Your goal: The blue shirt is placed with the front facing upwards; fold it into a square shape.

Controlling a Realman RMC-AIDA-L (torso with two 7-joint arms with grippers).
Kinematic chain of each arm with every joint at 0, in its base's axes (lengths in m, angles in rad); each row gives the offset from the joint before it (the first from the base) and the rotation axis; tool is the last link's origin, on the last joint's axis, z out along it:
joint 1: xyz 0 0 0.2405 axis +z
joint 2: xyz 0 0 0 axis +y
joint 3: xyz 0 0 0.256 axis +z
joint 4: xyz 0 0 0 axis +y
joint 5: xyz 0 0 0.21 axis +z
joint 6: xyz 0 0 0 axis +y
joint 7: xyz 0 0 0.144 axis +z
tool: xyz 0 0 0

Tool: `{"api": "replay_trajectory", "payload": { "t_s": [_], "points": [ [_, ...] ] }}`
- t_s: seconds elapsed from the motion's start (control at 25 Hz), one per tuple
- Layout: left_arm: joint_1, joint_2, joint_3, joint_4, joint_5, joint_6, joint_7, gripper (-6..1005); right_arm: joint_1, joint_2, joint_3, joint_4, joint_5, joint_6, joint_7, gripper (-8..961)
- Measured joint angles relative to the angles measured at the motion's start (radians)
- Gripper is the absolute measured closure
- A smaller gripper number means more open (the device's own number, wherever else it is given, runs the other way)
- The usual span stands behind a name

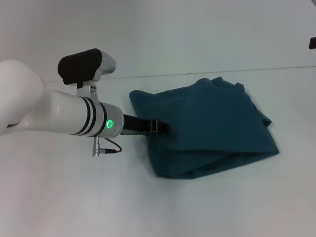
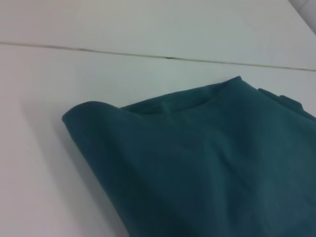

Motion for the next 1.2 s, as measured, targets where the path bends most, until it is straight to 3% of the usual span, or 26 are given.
{"api": "replay_trajectory", "payload": {
  "t_s": [0.56, 0.68, 0.96, 1.2],
  "points": [
    [-0.007, -0.004, 0.001, -0.005, -0.008, -0.008, 0.007, 710, 0.0, 0.002, 0.0, 0.0, 0.005, 0.002, 0.0, 8],
    [-0.007, -0.004, 0.001, -0.01, -0.009, -0.008, 0.008, 876, 0.0, 0.003, 0.004, 0.0, 0.006, 0.002, 0.0, 8],
    [0.034, 0.0, -0.029, 0.031, -0.046, 0.078, 0.009, 891, -0.001, 0.005, 0.011, 0.0, 0.007, 0.001, 0.0, 8],
    [0.164, 0.01, -0.111, 0.175, -0.039, 0.238, 0.009, 899, -0.003, 0.007, 0.015, 0.002, 0.007, 0.006, 0.0, 8]
  ]
}}
